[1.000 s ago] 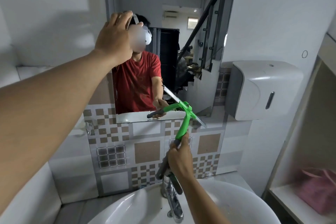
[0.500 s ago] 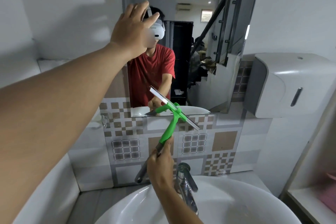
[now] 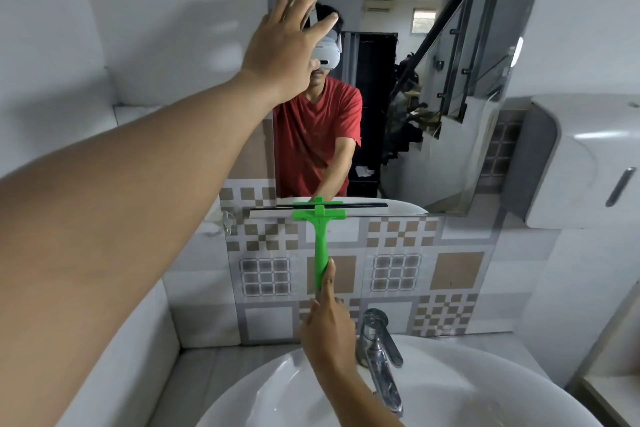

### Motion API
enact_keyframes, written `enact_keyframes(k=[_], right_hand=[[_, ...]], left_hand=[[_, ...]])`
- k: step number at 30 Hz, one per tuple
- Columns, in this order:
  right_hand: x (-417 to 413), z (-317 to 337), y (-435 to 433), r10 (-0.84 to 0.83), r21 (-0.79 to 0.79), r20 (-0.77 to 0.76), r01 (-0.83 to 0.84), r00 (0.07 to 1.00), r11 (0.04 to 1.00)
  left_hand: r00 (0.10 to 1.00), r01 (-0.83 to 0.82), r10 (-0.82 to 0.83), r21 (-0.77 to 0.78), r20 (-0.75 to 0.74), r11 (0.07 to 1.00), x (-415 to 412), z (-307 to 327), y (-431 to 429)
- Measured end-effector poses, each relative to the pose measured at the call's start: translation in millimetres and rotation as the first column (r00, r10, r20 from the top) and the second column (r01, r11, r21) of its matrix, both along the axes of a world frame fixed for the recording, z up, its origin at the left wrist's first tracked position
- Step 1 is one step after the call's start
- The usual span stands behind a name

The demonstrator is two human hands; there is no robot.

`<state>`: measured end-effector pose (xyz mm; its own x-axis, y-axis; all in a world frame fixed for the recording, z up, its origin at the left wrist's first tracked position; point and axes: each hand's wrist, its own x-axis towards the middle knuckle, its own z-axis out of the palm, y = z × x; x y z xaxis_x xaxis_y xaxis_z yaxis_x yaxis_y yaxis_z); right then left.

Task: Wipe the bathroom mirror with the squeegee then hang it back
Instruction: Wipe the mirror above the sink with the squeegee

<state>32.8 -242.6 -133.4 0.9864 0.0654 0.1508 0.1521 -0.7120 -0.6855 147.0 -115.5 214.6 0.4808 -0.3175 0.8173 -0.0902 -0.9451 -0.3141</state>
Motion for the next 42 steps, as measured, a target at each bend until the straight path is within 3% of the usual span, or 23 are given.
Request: enact_keyframes(k=[13,21,28,31,35,38,42], right_hand=[[-0.4,-3.8,-8.8,-0.048,-0.082,0.02,0.049,0.999,0.995],[-19.7,0.1,-19.7,-0.052,-0.055,-0.039,0.05,0.998,0.997],[-37.4,14.3,-38.9,0.002,-0.123,-0.097,-0.014,0.995,0.992],[-38.3,29.8,-53.2,-0.054,-0.118,-0.121,0.04,0.991,0.992],[-52.6,53.5,-82.3,-0.03,-0.052,0.009,0.031,1.0,0.998],[-64.3,85.1,-115.8,0.034,-0.13,0.007,-0.033,0.999,0.991],[-78.6,132.5,-160.3,0.089,-0.433,0.098,-0.038,0.991,0.901]], left_hand=[[1.0,-0.002,0.002,-0.011,-0.003,1.0,2.3,0.2,0.3],[1.0,-0.009,0.009,-0.012,-0.024,1.0,1.4,-3.1,-0.3],[0.996,-0.016,0.015,-0.008,-0.091,1.0,-7.4,-6.5,-3.5],[0.995,-0.009,0.006,-0.029,-0.098,1.0,-18.9,-11.0,-6.8],[0.989,0.103,-0.112,-0.097,-0.097,0.99,-55.1,-34.5,-27.5],[0.962,0.216,-0.23,-0.103,-0.148,0.971,-90.4,-64.3,-48.9],[0.872,0.307,-0.355,-0.188,-0.338,0.933,-142.2,-109.6,-89.9]])
